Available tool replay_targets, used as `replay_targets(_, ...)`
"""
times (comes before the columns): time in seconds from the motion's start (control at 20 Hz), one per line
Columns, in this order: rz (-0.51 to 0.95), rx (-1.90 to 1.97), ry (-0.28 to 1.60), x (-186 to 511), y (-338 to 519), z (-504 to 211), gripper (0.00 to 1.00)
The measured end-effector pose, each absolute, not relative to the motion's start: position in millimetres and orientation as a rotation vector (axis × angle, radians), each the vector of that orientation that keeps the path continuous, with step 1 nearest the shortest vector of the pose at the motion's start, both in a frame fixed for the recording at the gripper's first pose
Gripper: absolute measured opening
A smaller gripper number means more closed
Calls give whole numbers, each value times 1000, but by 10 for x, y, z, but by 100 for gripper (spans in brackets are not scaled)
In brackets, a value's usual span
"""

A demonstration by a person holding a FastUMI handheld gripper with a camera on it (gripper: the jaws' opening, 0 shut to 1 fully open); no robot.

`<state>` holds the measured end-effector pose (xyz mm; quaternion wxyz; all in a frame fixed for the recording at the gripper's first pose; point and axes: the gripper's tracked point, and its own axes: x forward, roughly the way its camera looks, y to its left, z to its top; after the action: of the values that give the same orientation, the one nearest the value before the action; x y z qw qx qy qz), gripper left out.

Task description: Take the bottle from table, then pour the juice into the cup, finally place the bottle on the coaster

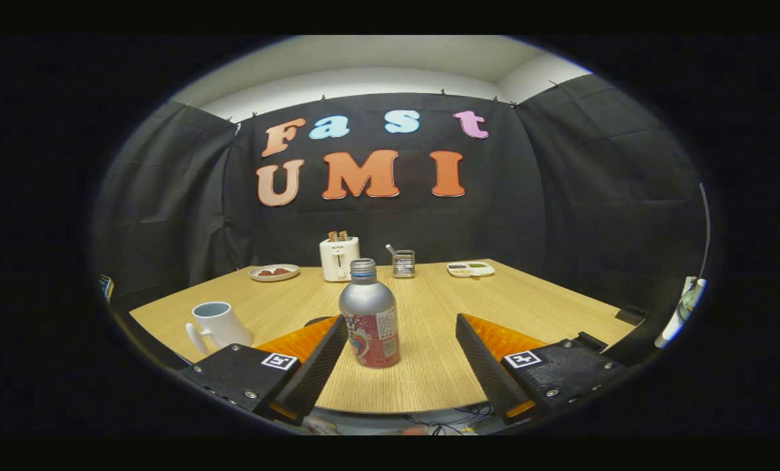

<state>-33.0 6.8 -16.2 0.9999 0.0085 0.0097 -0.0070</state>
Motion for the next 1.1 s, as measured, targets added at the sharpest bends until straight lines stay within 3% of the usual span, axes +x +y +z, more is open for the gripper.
replay_targets(0.3,18,8,10,-364,162,-83,99)
replay_targets(1.1,66,-41,157,-12,481,-717,99)
